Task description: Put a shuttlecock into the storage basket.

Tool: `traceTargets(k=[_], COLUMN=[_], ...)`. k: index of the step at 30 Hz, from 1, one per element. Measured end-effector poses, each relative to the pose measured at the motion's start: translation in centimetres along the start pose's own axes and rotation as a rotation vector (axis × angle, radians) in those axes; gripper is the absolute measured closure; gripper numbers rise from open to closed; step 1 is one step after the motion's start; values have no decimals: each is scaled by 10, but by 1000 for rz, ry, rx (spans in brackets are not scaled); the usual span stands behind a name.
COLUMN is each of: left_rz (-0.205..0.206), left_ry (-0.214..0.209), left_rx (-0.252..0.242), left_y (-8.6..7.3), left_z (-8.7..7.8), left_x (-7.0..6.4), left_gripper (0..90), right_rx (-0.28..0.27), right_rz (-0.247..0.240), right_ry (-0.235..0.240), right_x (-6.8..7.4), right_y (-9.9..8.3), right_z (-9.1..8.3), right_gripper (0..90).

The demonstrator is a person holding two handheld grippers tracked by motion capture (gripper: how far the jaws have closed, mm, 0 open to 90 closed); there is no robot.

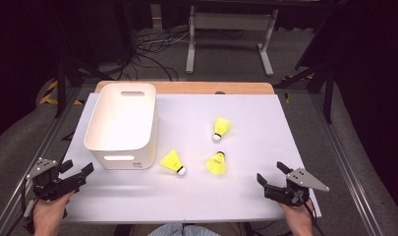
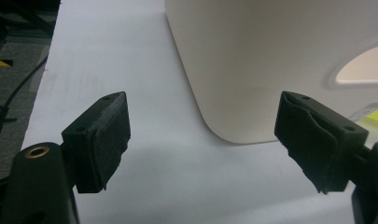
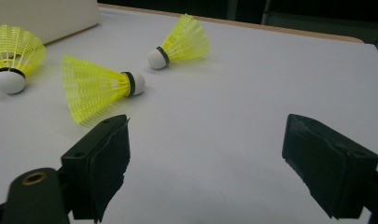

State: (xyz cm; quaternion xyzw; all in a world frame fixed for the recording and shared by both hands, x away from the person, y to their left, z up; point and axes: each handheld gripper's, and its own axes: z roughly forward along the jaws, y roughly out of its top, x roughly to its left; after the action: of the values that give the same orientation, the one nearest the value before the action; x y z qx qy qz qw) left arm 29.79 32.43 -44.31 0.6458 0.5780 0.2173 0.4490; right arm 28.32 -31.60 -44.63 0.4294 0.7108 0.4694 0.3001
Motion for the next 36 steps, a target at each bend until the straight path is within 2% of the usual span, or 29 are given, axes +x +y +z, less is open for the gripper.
traceTargets(k=[9,24,27,36], left_rz=[-1,-35,-34,-15], left_ry=[23,39,41,86], left_rx=[2,17,22,41], left_y=[5,17,19,30], left_z=[2,8,9,14], left_x=[5,15,15,14], left_gripper=[191,191,196,203], right_rx=[1,6,6,7], right_rz=[0,6,6,2], right_ry=[2,0,0,-5], right_x=[0,0,0,0], right_y=[0,0,0,0], right_z=[0,0,0,0], right_gripper=[153,153,153,153])
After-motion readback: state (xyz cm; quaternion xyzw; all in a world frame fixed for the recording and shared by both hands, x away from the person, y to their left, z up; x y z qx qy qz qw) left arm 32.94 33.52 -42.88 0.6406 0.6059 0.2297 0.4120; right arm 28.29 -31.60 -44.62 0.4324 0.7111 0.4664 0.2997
